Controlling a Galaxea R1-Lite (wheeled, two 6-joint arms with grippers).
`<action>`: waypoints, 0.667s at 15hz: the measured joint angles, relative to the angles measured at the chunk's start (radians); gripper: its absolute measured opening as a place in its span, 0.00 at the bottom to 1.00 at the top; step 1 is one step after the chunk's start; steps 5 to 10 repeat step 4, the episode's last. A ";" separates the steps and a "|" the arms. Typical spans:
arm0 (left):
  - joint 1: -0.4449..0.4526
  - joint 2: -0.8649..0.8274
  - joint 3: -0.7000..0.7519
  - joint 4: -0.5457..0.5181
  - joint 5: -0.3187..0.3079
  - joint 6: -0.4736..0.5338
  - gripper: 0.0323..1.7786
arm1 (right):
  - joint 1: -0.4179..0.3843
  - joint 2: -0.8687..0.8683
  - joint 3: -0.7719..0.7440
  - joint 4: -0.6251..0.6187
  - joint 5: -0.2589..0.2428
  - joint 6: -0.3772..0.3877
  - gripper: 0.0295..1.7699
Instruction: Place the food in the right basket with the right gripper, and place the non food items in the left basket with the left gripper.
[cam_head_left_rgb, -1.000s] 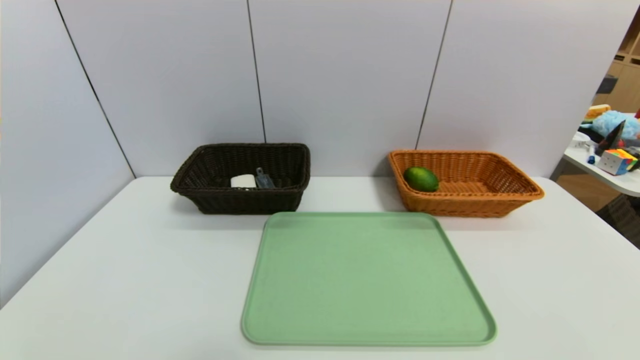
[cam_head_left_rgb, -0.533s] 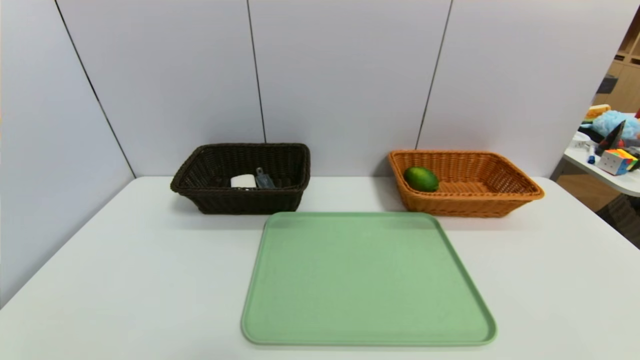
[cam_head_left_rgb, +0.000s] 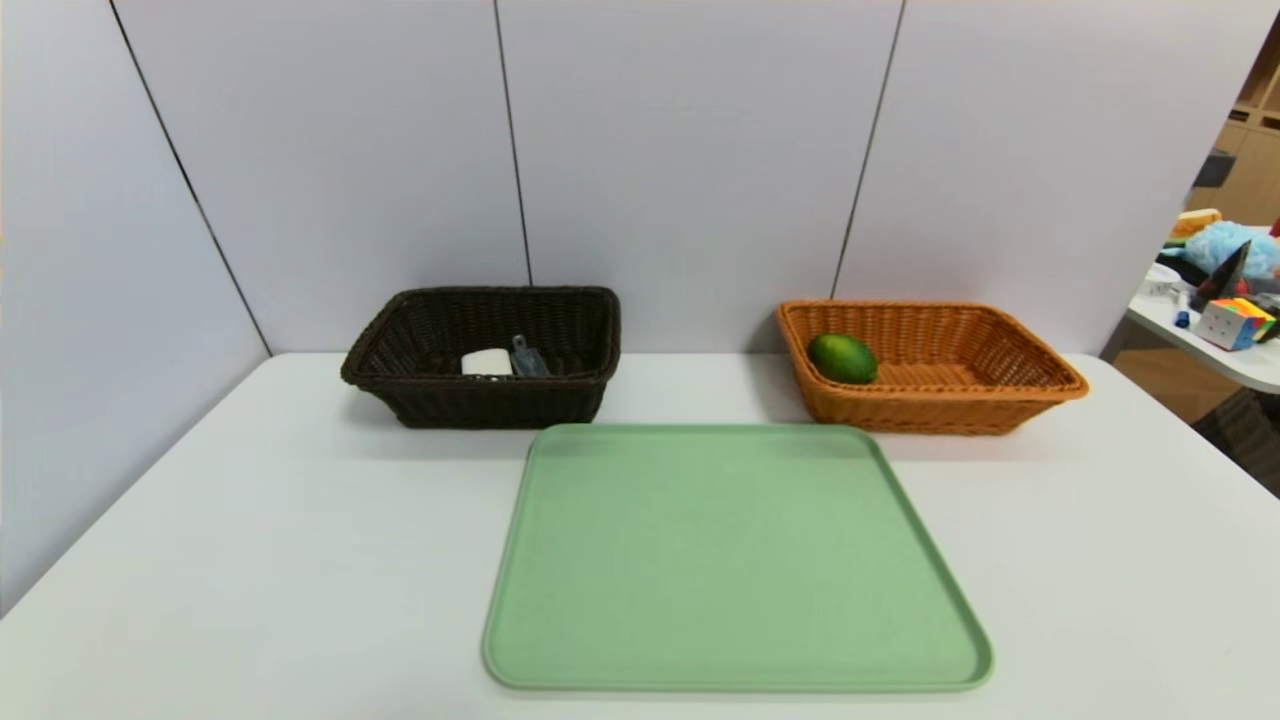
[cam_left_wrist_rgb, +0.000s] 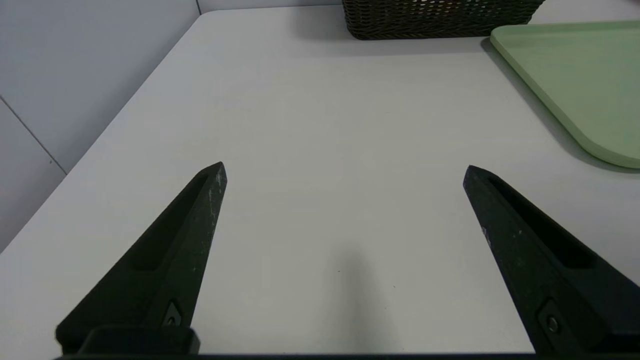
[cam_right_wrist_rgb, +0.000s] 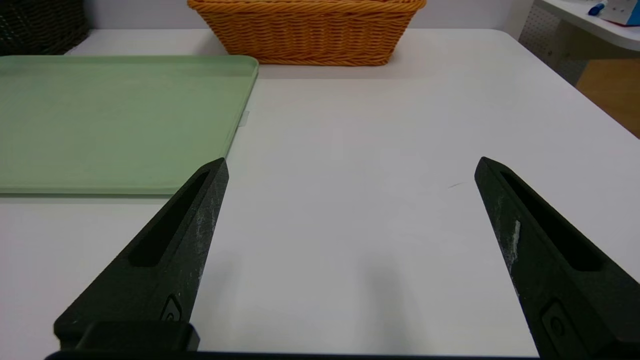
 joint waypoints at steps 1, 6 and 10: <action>0.000 0.000 0.000 0.000 0.000 0.000 0.95 | 0.000 0.000 0.000 0.001 0.000 0.001 0.96; 0.000 0.000 0.000 0.000 -0.001 0.000 0.95 | 0.000 0.000 0.000 0.001 0.001 0.007 0.96; 0.000 0.000 0.000 0.000 -0.001 0.000 0.95 | 0.000 0.000 0.000 0.001 0.001 0.007 0.96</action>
